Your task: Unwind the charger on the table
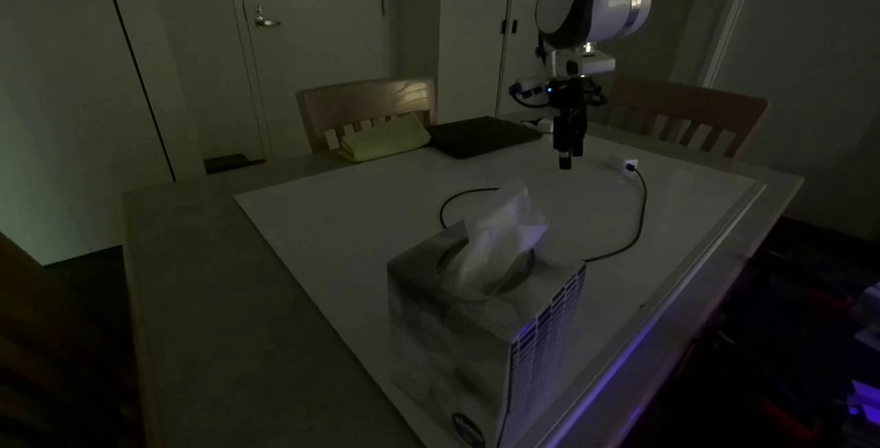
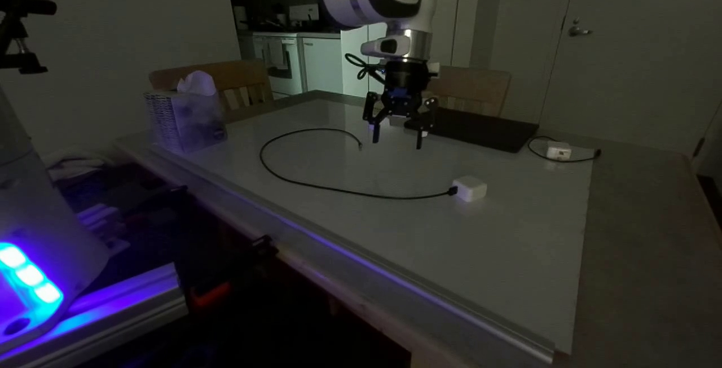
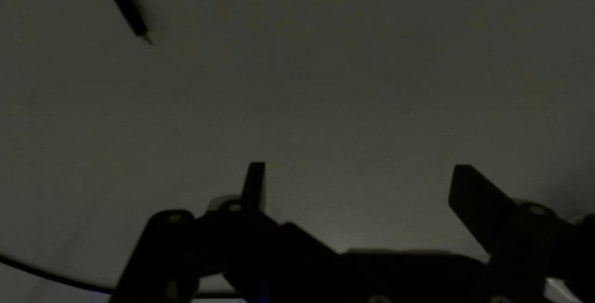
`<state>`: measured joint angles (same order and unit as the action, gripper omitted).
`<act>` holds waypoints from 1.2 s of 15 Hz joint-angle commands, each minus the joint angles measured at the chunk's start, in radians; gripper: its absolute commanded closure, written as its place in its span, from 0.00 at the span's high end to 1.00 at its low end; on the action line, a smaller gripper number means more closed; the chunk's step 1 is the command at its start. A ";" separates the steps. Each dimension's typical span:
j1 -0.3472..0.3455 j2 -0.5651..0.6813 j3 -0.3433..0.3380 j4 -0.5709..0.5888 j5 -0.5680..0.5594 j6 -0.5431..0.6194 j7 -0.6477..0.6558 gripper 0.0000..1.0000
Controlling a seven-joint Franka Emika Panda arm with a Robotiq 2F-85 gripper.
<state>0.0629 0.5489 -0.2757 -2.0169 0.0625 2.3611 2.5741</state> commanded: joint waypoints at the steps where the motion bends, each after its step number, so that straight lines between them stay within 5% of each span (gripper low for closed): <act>1: 0.006 -0.102 0.057 -0.171 -0.030 0.124 -0.055 1.00; 9: 0.000 -0.043 0.065 -0.119 -0.023 0.108 -0.025 1.00; 18: 0.025 -0.048 0.098 -0.200 -0.108 0.248 -0.297 1.00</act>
<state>0.0802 0.5121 -0.1867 -2.1794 -0.0035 2.5266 2.3480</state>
